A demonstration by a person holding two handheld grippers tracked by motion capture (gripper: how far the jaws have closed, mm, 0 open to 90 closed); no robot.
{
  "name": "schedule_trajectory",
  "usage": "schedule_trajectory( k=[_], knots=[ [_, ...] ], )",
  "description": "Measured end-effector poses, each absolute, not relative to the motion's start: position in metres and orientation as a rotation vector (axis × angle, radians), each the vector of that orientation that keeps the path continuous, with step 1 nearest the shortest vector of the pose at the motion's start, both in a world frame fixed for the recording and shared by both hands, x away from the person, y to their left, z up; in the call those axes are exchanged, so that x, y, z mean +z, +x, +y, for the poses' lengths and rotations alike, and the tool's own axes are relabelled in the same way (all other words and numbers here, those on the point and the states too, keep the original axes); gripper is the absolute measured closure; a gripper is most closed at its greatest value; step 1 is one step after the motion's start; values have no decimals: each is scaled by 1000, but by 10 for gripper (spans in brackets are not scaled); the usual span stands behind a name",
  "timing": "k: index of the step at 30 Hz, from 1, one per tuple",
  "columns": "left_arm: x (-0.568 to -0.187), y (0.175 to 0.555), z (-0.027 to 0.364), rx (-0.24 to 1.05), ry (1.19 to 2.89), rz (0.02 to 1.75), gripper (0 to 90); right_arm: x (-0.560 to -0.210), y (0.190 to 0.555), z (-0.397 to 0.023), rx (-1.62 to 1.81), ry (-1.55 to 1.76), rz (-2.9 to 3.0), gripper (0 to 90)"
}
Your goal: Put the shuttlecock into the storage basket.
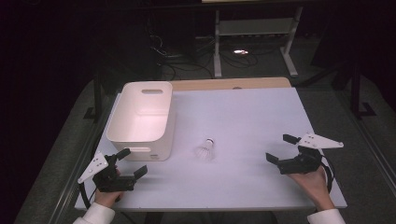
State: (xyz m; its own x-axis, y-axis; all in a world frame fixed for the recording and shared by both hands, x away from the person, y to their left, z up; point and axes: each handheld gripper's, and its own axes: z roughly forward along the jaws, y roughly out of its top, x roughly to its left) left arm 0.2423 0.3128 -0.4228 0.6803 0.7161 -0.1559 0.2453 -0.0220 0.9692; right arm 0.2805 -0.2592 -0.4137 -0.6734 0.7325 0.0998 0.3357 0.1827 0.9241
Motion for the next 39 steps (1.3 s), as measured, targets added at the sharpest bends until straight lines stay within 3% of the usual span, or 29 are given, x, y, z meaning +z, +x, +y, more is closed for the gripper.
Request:
schedule_trajectory(
  k=[39],
  knots=[
    [-422, 242, 314, 429, 1559, 823, 0, -404, 282, -245, 1373, 986, 2227, 0]
  ],
)
